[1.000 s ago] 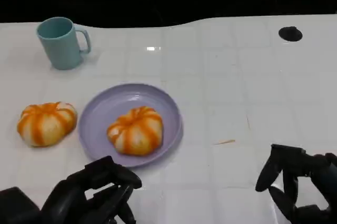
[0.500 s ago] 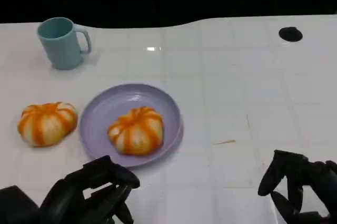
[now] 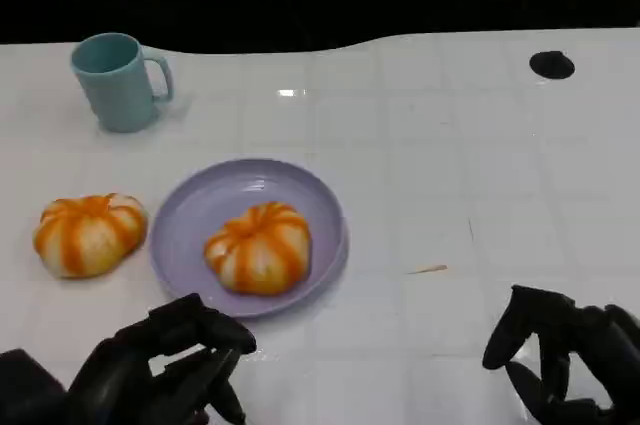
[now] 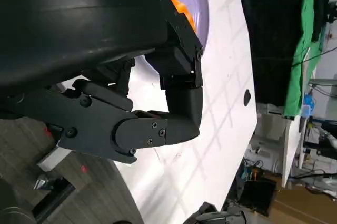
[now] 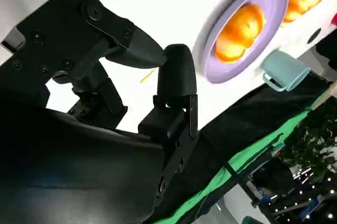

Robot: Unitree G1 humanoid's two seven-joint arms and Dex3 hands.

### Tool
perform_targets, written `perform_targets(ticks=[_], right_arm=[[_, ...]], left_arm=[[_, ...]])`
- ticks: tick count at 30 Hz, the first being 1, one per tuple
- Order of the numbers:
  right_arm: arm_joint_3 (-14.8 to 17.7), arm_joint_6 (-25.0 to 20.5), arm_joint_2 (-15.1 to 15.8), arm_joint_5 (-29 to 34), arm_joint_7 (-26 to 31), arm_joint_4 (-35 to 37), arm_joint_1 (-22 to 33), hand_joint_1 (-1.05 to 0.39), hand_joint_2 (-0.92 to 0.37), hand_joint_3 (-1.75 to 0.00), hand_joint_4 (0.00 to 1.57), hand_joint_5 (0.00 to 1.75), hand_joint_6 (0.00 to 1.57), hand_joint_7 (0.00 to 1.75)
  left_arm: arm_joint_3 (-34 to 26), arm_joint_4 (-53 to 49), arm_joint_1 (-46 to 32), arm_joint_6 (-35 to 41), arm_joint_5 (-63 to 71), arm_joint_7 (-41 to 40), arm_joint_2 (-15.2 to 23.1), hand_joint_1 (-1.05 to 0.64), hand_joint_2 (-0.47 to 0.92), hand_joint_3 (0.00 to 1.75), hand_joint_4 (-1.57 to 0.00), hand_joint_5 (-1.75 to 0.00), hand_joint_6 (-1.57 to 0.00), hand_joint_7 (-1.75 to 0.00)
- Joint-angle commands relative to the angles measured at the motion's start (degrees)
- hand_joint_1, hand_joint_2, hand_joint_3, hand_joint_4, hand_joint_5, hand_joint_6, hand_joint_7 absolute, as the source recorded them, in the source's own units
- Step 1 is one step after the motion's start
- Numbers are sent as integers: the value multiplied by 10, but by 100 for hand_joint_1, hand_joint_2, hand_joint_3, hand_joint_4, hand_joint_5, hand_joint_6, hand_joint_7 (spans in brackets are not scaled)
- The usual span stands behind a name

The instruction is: Grasp the bread from the table and place it into the plate.

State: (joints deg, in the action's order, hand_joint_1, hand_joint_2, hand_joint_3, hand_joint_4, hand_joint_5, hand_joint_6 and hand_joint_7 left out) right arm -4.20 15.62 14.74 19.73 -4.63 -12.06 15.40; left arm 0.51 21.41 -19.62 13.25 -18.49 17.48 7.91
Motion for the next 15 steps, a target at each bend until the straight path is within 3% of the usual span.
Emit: perform_targets(ticks=[1, 15], right_arm=[[3, 4, 0, -1, 9, 0, -5, -10, -42, -123, 97, 175, 77, 149], [2, -1, 3, 0, 6, -12, 1, -11, -41, -124, 98, 175, 79, 146]], left_arm=[[-4, -4, 5, -5, 6, 2, 7, -42, 92, 41, -69, -165, -74, -117], [-6, 5, -1, -1, -1, 4, 7, -41, 92, 43, -69, -165, -73, -119]])
